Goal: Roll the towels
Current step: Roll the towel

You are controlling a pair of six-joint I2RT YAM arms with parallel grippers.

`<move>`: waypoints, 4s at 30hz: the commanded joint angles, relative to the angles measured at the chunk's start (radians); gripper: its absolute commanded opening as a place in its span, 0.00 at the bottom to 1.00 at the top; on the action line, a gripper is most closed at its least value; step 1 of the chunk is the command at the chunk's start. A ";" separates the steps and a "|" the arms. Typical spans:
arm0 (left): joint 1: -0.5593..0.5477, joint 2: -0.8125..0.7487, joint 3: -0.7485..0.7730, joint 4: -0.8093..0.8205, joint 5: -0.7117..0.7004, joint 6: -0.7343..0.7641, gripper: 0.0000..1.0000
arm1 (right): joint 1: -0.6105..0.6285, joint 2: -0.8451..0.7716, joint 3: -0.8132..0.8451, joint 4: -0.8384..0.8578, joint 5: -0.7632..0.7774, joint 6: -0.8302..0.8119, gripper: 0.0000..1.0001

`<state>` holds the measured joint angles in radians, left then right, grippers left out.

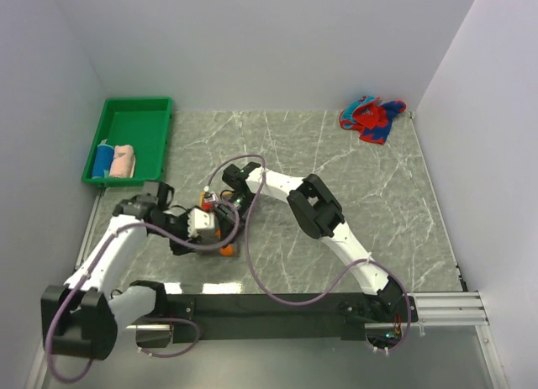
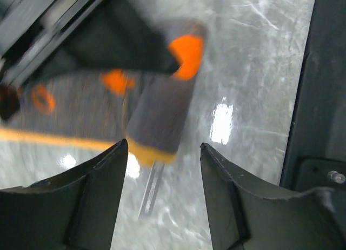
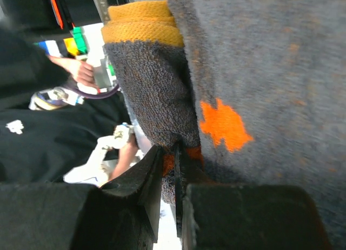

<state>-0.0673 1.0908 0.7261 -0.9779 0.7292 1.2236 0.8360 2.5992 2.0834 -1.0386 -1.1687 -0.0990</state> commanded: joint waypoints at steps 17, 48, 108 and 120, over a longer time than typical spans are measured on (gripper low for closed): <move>-0.362 0.127 -0.172 0.345 -0.310 -0.135 0.36 | -0.070 0.087 0.038 0.055 0.159 0.021 0.00; -0.089 1.106 0.588 -0.214 -0.099 -0.070 0.06 | -0.110 -1.081 -0.858 0.512 0.668 -0.222 0.45; 0.147 0.172 0.251 -0.027 0.012 -0.012 0.56 | -0.025 -0.160 -0.249 0.019 0.321 -0.182 0.00; -0.417 -0.037 -0.057 0.350 -0.195 -0.280 0.61 | -0.041 0.024 -0.114 -0.017 0.285 -0.117 0.00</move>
<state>-0.4301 1.0512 0.6842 -0.7570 0.5999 1.0149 0.7845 2.5370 1.9720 -1.1339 -1.0737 -0.2008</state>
